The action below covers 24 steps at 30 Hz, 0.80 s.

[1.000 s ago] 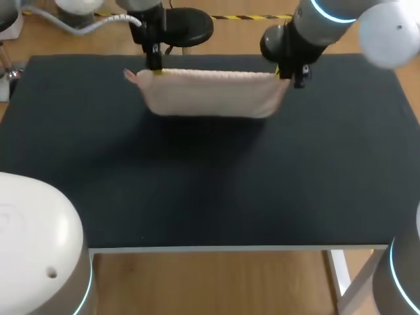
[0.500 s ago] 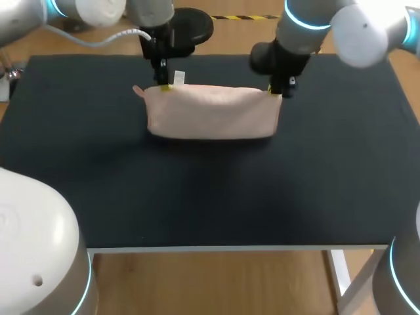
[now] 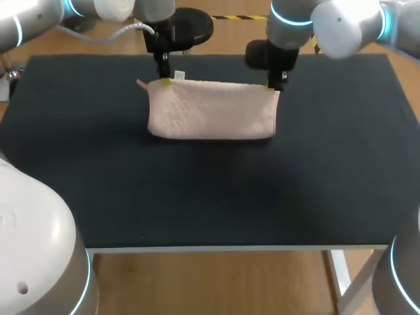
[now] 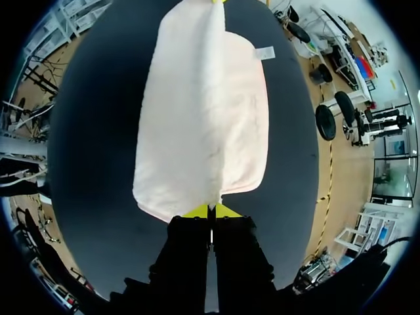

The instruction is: Fold the towel

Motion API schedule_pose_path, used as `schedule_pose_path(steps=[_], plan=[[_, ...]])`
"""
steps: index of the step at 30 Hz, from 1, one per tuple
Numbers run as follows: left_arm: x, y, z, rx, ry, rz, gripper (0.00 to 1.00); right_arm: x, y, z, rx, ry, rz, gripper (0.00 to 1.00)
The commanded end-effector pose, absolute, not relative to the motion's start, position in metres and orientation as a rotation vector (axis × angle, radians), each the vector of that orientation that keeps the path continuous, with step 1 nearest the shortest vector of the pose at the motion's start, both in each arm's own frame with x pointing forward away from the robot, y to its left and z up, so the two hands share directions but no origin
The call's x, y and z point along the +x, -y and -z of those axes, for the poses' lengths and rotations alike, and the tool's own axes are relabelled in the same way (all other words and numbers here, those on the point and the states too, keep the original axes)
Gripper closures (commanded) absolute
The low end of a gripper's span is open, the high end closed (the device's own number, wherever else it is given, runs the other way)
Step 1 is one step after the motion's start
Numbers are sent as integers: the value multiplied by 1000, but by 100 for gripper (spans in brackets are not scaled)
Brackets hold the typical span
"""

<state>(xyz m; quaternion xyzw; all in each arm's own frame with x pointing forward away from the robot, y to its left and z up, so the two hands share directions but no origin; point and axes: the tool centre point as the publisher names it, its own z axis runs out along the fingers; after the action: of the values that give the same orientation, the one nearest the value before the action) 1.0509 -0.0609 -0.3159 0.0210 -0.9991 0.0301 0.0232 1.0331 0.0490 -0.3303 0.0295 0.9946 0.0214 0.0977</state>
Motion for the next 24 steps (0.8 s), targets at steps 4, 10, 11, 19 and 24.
schedule_pose_path(steps=[4, 10, 11, 19, 24], plan=[[1085, 70, 331, 51, 2949, -59, 100, 1069, -53, 346, 99, -3017, -50, 100], [1098, 75, 345, 36, 2913, -45, 100, 1084, -55, 358, 92, -3030, -49, 100], [1100, 75, 347, 34, 2911, -46, 100, 1086, -55, 360, 90, -3034, -50, 100], [1106, 73, 365, 60, 2863, -38, 100, 1097, -58, 380, 90, -3071, -34, 100], [1106, 68, 372, 85, 2846, -39, 100, 1102, -60, 390, 93, -3074, -42, 100]])
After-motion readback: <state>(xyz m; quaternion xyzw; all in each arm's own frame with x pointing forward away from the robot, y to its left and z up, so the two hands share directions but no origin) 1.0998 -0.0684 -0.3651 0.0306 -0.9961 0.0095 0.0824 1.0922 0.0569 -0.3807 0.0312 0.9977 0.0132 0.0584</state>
